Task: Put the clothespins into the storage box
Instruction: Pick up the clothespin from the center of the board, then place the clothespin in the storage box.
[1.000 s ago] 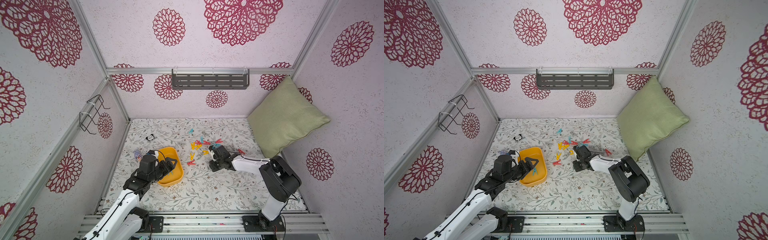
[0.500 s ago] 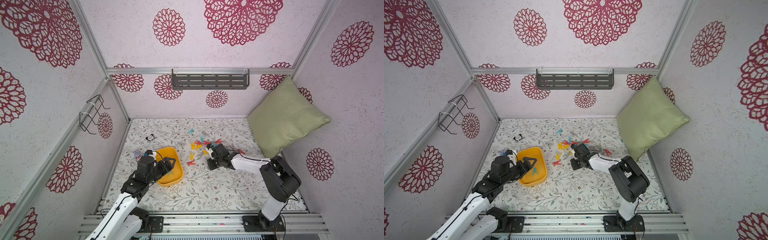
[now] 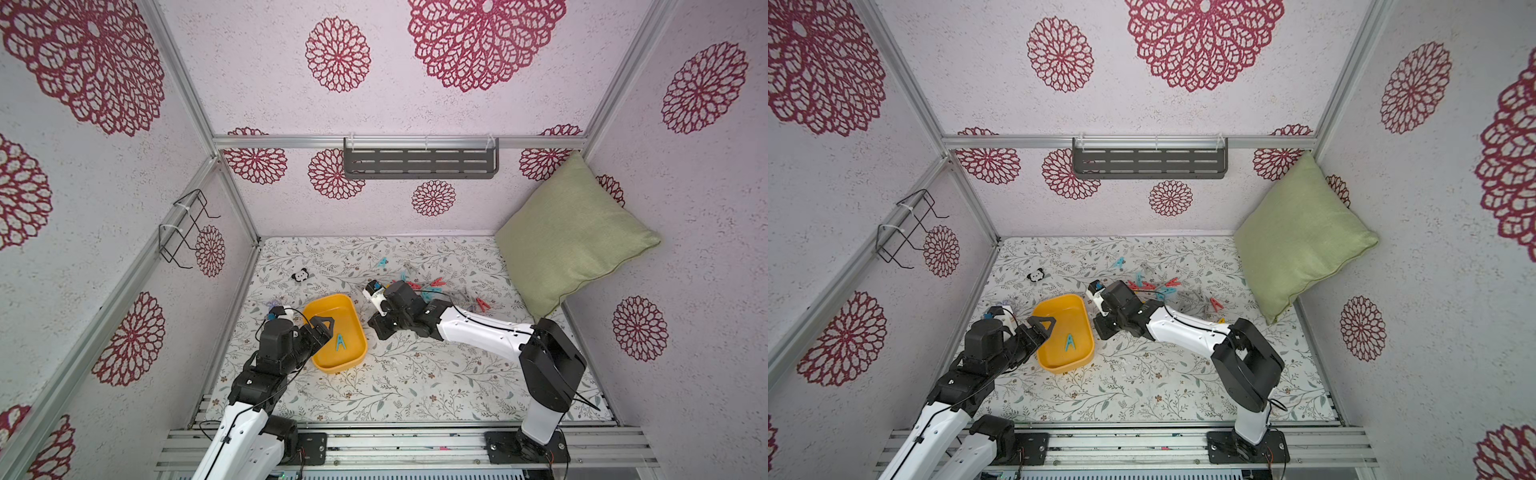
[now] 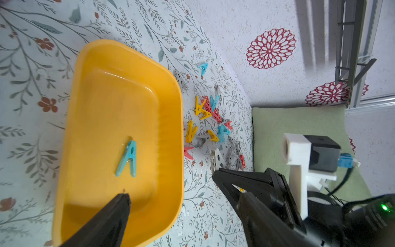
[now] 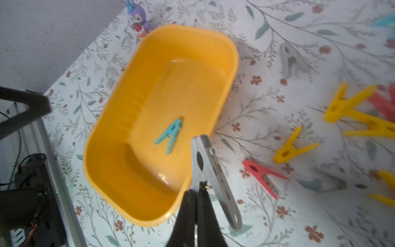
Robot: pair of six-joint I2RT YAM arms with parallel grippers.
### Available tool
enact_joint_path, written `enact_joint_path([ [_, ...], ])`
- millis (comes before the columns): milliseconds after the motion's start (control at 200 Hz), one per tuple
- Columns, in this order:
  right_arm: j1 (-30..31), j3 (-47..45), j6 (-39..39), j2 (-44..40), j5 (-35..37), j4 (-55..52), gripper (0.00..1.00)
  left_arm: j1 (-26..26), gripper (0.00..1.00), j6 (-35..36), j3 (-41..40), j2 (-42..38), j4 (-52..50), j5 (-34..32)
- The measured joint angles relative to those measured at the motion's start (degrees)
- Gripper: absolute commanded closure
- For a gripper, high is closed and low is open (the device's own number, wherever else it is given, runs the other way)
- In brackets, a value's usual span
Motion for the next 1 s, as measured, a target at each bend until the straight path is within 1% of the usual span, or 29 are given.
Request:
enact_joint_path([
  [100,1.8,4.0,0.0,4.0,-0.6,-0.5,0.99,2.3,0.12,0.3,-0.3,-2.1,-2.0,0.1],
  [155,2.5,5.8,0.0,6.4,-1.0,-1.0,0.97,3.2,0.12,0.4,-0.4,-3.2,-3.1,0.1],
  [255,3.7,8.6,0.2,10.3,-1.4,-2.1,0.84,4.2,0.11,0.5,-0.5,-5.2,-4.9,0.1],
  [370,4.4,10.7,0.0,12.6,-1.4,-3.6,0.69,4.5,0.10,0.7,-0.5,-6.0,-5.6,0.4],
  [460,4.5,11.2,0.3,12.6,-1.3,-4.2,0.63,4.5,0.11,0.7,-0.6,-5.2,-5.5,1.5],
  [555,4.5,11.5,0.0,12.5,-0.3,-4.3,0.60,4.5,0.13,0.7,-1.0,-3.3,-4.7,3.1],
  [670,4.3,10.5,-0.2,11.0,2.0,-4.7,0.58,4.3,0.14,0.5,-1.5,-0.1,-3.2,5.2],
  [811,2.6,5.0,-0.1,4.7,3.8,-4.7,0.58,1.6,0.14,0.3,-1.5,3.8,-0.1,5.7],
  [916,-0.9,0.4,0.1,-0.8,5.2,-4.1,0.58,-2.0,0.14,0.2,-1.2,7.0,2.1,5.4],
  [1001,-5.3,-3.9,0.7,-4.8,5.7,-2.8,0.58,-5.1,0.14,0.2,-0.3,10.1,3.9,4.8],
])
